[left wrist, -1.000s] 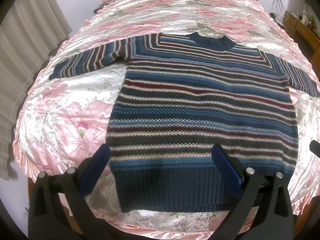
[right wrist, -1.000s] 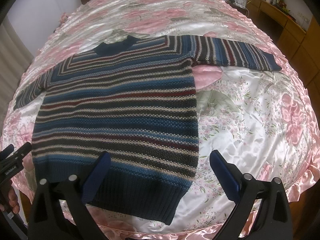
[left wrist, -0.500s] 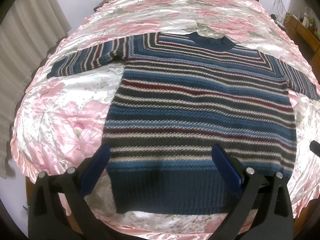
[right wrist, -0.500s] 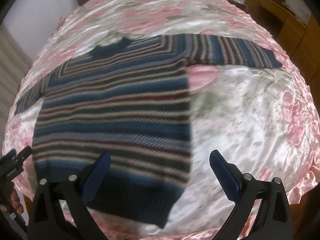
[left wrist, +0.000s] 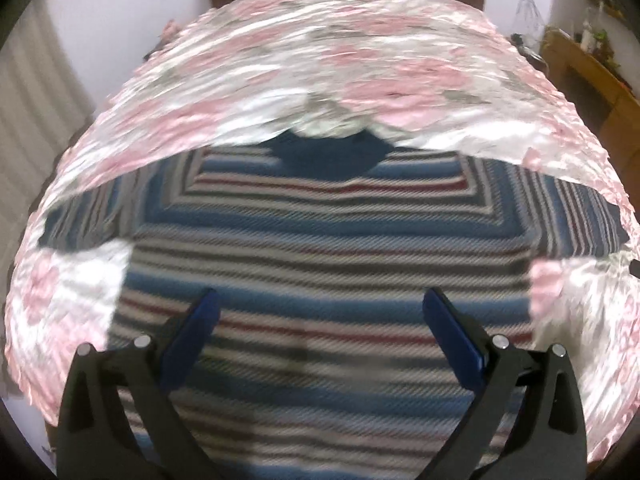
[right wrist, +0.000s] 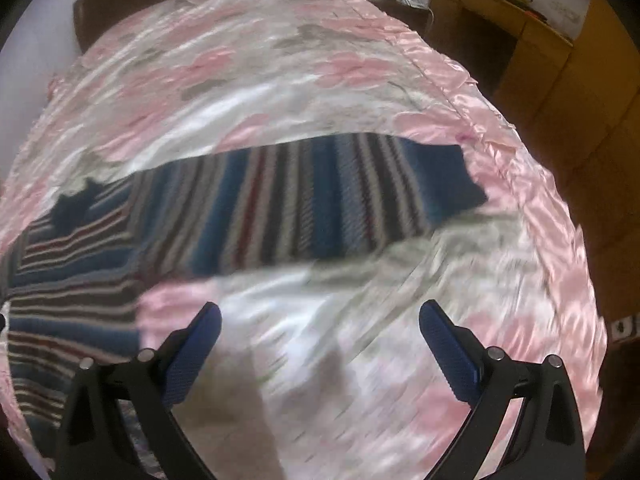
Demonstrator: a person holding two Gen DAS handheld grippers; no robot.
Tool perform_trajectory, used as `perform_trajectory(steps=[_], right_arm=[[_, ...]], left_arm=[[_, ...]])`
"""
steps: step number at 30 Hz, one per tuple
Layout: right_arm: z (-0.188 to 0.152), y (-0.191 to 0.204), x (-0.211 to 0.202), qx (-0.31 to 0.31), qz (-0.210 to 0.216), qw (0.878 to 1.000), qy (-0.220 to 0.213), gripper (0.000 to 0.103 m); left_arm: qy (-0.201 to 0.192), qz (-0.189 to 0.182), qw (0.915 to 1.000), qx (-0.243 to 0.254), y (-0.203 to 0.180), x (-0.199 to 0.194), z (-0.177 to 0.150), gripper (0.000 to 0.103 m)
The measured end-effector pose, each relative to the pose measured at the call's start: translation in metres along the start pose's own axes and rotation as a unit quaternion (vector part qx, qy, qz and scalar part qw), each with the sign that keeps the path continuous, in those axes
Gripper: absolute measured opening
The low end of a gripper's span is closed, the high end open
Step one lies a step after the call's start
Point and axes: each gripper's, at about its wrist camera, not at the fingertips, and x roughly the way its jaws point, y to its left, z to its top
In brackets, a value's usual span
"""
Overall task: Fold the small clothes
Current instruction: 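Move the right tool to a navy sleeve cuff and grasp it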
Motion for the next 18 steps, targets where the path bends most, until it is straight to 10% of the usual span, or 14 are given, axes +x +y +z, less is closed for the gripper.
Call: perform_trajectory(steps=[7, 18], right_arm=[[0.054, -0.081, 0.064, 0.052, 0.006, 0.997, 0.048, 0.099], [0.078, -0.148, 0.117, 0.140, 0.060, 0.984, 0.093, 0.097]], left_arm=[[0.017, -0.011, 0.9996, 0.020, -0.076, 0.040, 0.029, 0.101], [0.029, 0.009, 0.9992, 0.027, -0.080, 0.069, 0.036, 0.101]])
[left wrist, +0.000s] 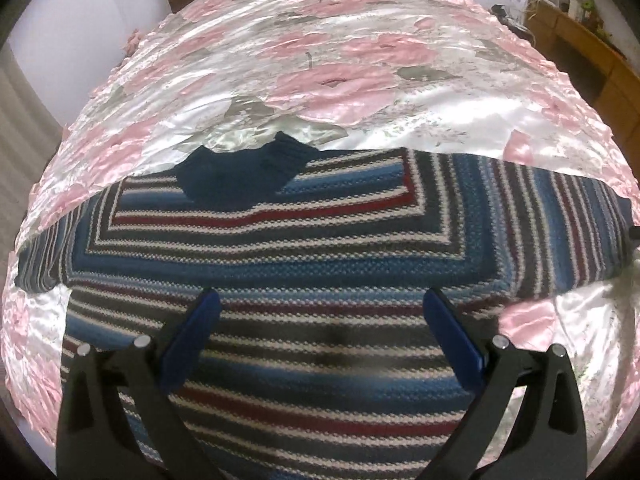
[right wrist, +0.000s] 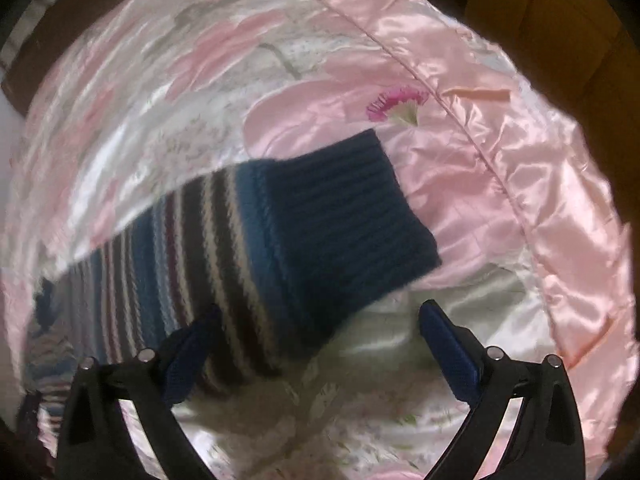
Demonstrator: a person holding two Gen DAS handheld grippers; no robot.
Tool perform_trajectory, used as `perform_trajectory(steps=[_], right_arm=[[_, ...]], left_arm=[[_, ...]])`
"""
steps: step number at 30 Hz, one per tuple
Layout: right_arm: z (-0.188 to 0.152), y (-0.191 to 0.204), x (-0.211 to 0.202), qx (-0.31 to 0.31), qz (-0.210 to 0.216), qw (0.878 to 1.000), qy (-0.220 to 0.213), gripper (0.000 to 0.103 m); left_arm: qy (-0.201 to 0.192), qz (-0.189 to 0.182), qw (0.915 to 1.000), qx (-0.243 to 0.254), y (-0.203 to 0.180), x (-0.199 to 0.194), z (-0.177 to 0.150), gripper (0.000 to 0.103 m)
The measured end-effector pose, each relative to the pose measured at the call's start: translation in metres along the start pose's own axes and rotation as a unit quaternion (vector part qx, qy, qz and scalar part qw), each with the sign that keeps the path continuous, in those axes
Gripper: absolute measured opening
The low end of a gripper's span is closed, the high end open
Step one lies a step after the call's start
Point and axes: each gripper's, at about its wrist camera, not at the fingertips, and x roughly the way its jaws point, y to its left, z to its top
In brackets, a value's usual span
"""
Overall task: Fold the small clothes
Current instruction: 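Move the right tool to a navy sleeve cuff and grasp it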
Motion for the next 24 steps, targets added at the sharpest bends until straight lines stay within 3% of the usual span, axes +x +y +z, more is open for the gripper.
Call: perform_trajectory(steps=[2, 4, 5, 7, 9, 10, 13, 16, 21, 24], right_arm=[[0.004, -0.008, 0.007, 0.021, 0.020, 1.000, 0.009, 0.087], [0.004, -0.011, 0.014, 0.030, 0.025, 0.999, 0.019, 0.069], [0.003, -0.011, 0.015, 0.029, 0.019, 0.999, 0.019, 0.064], [0.001, -0.007, 0.014, 0.022, 0.002, 1.000, 0.010, 0.033], [-0.003, -0.006, 0.008, 0.022, 0.004, 1.000, -0.006, 0.019], [-0.004, -0.004, 0.003, 0.021, 0.003, 1.000, -0.018, 0.016], [-0.012, 0.028, -0.018, -0.044, -0.066, 0.993, -0.082, 0.015], [-0.032, 0.082, -0.039, -0.136, -0.113, 0.973, -0.145, 0.015], [-0.077, 0.178, -0.041, -0.255, -0.084, 0.950, -0.160, 0.015], [-0.096, 0.228, -0.030, -0.293, -0.056, 0.943, -0.148, 0.015]], left_arm=[[0.003, 0.007, 1.0000, -0.004, 0.007, 0.006, 0.002, 0.101], [0.006, 0.015, 0.9999, -0.007, 0.013, 0.009, 0.004, 0.101], [0.008, 0.018, 0.9998, -0.007, 0.016, 0.012, 0.004, 0.101], [0.011, 0.022, 0.9997, -0.006, 0.021, 0.015, 0.004, 0.101], [0.011, 0.028, 0.9995, -0.002, 0.028, 0.017, 0.002, 0.101], [0.011, 0.030, 0.9995, -0.001, 0.031, 0.018, 0.001, 0.101], [0.018, 0.016, 0.9996, -0.011, 0.052, 0.022, -0.006, 0.101], [0.029, 0.019, 0.9991, -0.023, 0.073, 0.027, -0.012, 0.100], [0.050, 0.018, 0.9973, -0.051, 0.113, 0.035, -0.018, 0.100], [0.055, 0.026, 0.9957, -0.070, 0.133, 0.037, -0.019, 0.100]])
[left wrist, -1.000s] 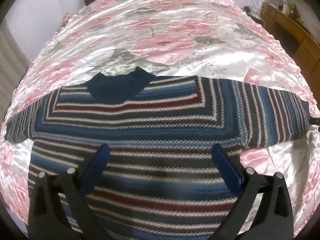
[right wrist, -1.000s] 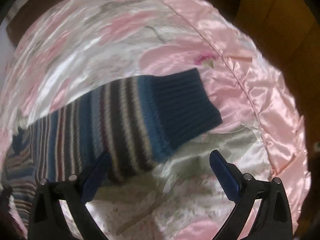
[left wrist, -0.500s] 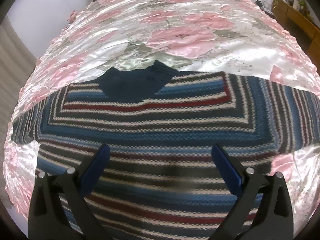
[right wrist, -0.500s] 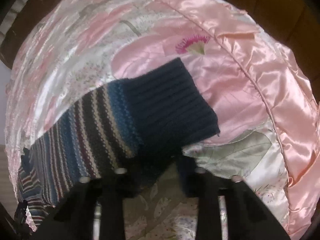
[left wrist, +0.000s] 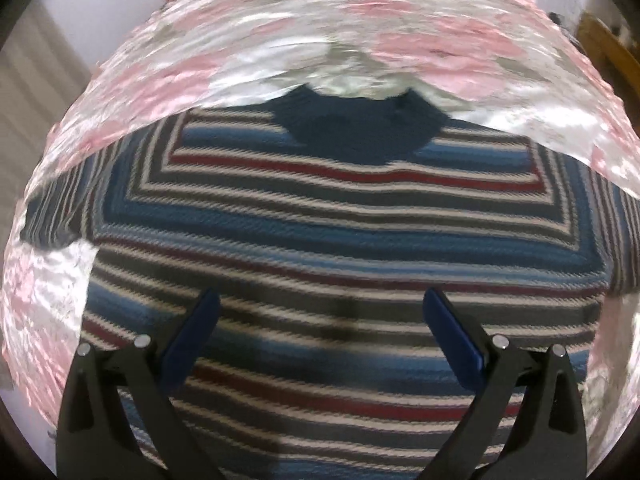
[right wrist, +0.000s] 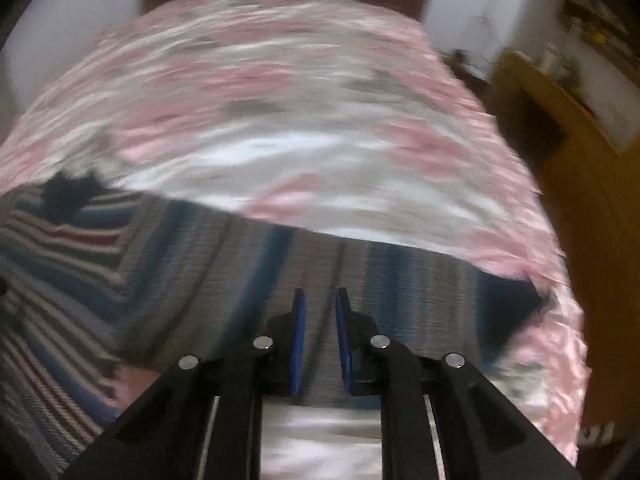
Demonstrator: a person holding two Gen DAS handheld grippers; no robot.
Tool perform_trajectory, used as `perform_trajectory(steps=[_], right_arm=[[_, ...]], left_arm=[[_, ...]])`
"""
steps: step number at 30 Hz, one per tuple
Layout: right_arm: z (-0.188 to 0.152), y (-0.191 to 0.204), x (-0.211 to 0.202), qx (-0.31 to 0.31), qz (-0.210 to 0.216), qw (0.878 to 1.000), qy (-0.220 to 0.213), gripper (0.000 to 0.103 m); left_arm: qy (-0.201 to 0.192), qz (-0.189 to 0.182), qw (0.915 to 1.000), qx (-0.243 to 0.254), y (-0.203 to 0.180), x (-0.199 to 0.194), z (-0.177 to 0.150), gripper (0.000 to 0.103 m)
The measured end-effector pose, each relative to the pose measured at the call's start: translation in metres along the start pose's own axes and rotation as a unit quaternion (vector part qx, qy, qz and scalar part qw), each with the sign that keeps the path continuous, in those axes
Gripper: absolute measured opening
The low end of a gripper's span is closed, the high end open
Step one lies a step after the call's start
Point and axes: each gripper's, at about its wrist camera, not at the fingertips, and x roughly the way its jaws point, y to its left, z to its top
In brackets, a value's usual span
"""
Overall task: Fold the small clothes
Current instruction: 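Move the right tool to a navy sleeve cuff and grasp it, then carry the sleeve across the sweater body with the right tool, release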
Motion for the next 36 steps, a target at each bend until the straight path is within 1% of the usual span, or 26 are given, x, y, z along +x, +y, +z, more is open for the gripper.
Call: perform_trajectory(steps=[3, 6, 8, 10, 12, 14, 15, 16, 17, 18, 19, 20, 23, 25, 26, 28, 29, 30, 31, 32, 33, 34, 36], right_arm=[[0.009, 0.050, 0.006, -0.016, 0.050, 0.999, 0.003, 0.015], [0.014, 0.088, 0.011, -0.027, 0.077, 0.997, 0.010, 0.009], [0.012, 0.100, 0.012, -0.016, 0.106, 0.994, 0.013, 0.009], [0.011, 0.093, 0.015, 0.011, 0.120, 0.993, 0.019, 0.017], [0.005, 0.061, 0.021, 0.059, 0.125, 0.990, 0.035, 0.019], [-0.004, 0.019, 0.025, 0.100, 0.100, 0.988, 0.054, 0.031], [-0.008, -0.007, 0.027, 0.124, 0.086, 0.986, 0.063, 0.046], [-0.014, -0.033, 0.026, 0.149, 0.073, 0.984, 0.070, 0.053], [-0.021, -0.067, 0.025, 0.181, 0.059, 0.979, 0.077, 0.053], [-0.026, -0.094, 0.022, 0.205, 0.045, 0.975, 0.077, 0.054], [-0.032, -0.120, 0.020, 0.230, 0.032, 0.969, 0.080, 0.057], [-0.042, -0.153, 0.018, 0.262, 0.027, 0.960, 0.089, 0.061], [-0.066, -0.215, 0.019, 0.331, 0.024, 0.938, 0.103, 0.066], [-0.079, -0.240, 0.025, 0.356, 0.017, 0.928, 0.110, 0.069], [-0.085, -0.252, 0.030, 0.366, 0.024, 0.923, 0.111, 0.071], [-0.089, -0.263, 0.041, 0.384, 0.055, 0.915, 0.108, 0.072], [-0.090, -0.265, 0.049, 0.394, 0.075, 0.910, 0.109, 0.072], [-0.090, -0.263, 0.055, 0.398, 0.082, 0.907, 0.110, 0.066], [-0.089, -0.260, 0.061, 0.397, 0.085, 0.907, 0.113, 0.052], [-0.086, -0.257, 0.065, 0.393, 0.084, 0.909, 0.113, 0.043], [-0.084, -0.254, 0.067, 0.389, 0.078, 0.911, 0.108, 0.023], [-0.081, -0.252, 0.066, 0.385, 0.075, 0.914, 0.102, 0.013], [-0.075, -0.245, 0.056, 0.371, 0.053, 0.924, 0.076, 0.011]], left_arm=[[0.004, 0.002, 1.0000, -0.008, 0.014, 0.002, 0.004, 0.100], [0.010, 0.001, 0.9998, -0.018, 0.024, 0.004, 0.007, 0.100], [0.015, -0.009, 0.9997, -0.018, 0.029, 0.005, 0.007, 0.100], [0.014, -0.011, 0.9997, -0.016, 0.033, 0.006, 0.005, 0.100], [0.010, -0.004, 0.9999, -0.009, 0.036, 0.007, 0.003, 0.100], [0.007, 0.008, 0.9999, -0.008, 0.038, 0.009, 0.003, 0.100], [0.007, 0.010, 0.9999, -0.010, 0.039, 0.010, 0.003, 0.100], [0.007, 0.009, 0.9999, -0.012, 0.040, 0.011, 0.003, 0.100], [0.007, 0.005, 0.9999, -0.014, 0.039, 0.011, 0.003, 0.100], [0.007, 0.006, 0.9999, -0.013, 0.038, 0.012, 0.003, 0.100], [0.006, 0.008, 0.9999, -0.012, 0.036, 0.013, 0.003, 0.100], [0.005, 0.011, 0.9999, -0.008, 0.033, 0.013, 0.003, 0.100], [0.001, 0.013, 0.9999, 0.000, 0.022, 0.013, 0.002, 0.100], [0.001, 0.010, 0.9999, 0.008, 0.011, 0.013, 0.000, 0.100], [0.001, 0.010, 0.9999, 0.011, 0.006, 0.012, -0.002, 0.100], [0.001, 0.008, 0.9998, 0.020, -0.004, 0.012, -0.004, 0.100], [0.002, 0.006, 0.9997, 0.025, -0.009, 0.012, -0.006, 0.100], [0.002, 0.006, 0.9995, 0.029, -0.014, 0.012, -0.007, 0.101], [0.003, 0.007, 0.9994, 0.035, -0.018, 0.012, -0.008, 0.101], [0.003, 0.007, 0.9992, 0.038, -0.021, 0.012, -0.008, 0.100], [0.003, 0.008, 0.9991, 0.041, -0.023, 0.012, -0.009, 0.101], [0.003, 0.009, 0.9990, 0.043, -0.024, 0.012, -0.009, 0.101], [0.003, 0.008, 0.9990, 0.043, -0.023, 0.012, -0.008, 0.100]])
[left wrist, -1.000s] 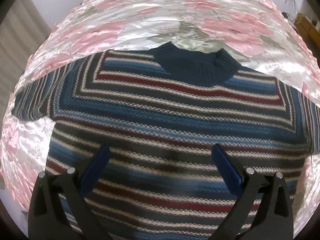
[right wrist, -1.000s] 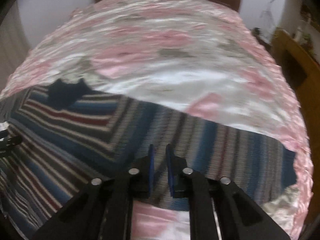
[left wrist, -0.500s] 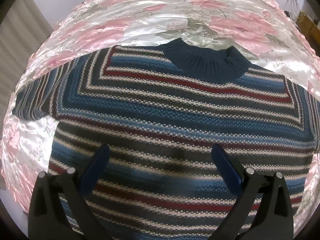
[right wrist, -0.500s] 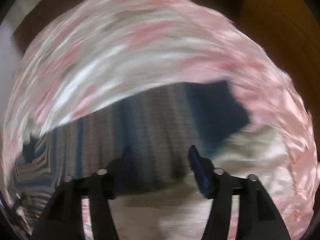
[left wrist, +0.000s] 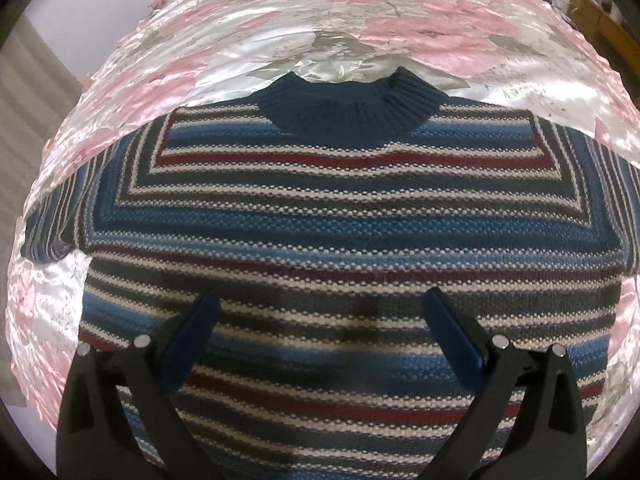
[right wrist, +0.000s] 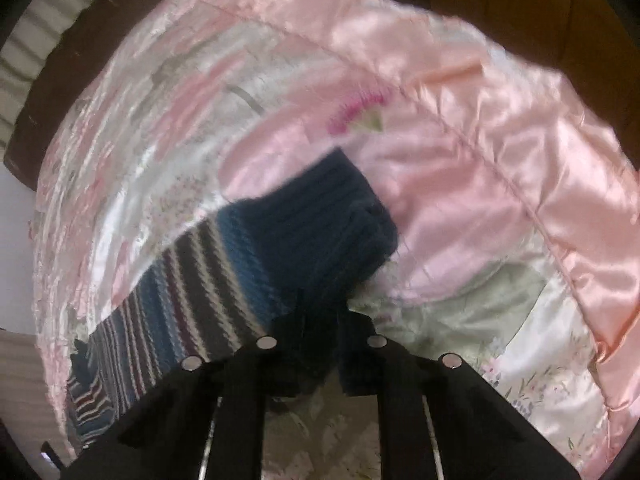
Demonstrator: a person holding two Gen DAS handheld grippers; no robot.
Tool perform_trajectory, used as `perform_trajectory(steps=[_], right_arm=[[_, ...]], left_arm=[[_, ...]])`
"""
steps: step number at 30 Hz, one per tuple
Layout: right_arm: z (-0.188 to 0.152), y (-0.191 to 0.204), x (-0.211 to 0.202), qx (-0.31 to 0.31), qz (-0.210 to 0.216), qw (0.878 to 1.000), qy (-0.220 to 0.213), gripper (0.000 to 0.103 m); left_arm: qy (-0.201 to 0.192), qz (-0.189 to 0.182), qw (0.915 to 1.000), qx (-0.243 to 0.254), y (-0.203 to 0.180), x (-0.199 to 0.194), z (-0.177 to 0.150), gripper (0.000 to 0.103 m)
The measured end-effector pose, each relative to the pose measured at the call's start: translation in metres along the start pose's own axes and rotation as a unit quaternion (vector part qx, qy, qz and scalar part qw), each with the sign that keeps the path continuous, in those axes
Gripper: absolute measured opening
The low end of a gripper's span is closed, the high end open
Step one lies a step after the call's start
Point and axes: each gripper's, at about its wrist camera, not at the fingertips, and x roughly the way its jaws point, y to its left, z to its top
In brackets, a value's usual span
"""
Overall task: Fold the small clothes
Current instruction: 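Carry the sleeve across the sweater body with the right tool, release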
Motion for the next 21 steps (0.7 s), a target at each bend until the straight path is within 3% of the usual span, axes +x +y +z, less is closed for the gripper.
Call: perform_trajectory(steps=[4, 7, 10, 14, 21], right_arm=[[-0.012, 0.051, -0.033, -0.103, -0.046, 0.989, -0.094, 0.011], [-0.035, 0.105, -0.049, -0.175, -0.021, 0.978, -0.115, 0.011], [-0.065, 0.164, -0.048, -0.241, 0.002, 0.964, -0.109, 0.011], [-0.115, 0.237, -0.025, -0.307, 0.035, 0.949, -0.070, 0.010], [-0.191, 0.338, 0.008, -0.359, 0.113, 0.926, -0.003, 0.010]], left_arm=[[-0.002, -0.001, 0.9999, -0.010, 0.013, -0.002, 0.000, 0.100], [-0.002, 0.002, 0.9997, -0.022, 0.030, -0.004, 0.000, 0.101], [0.002, 0.008, 0.9994, -0.035, 0.045, -0.004, 0.002, 0.100], [0.011, 0.017, 0.9982, -0.056, 0.067, 0.005, 0.012, 0.100], [0.012, 0.029, 0.9981, -0.053, 0.088, 0.013, 0.019, 0.101]])
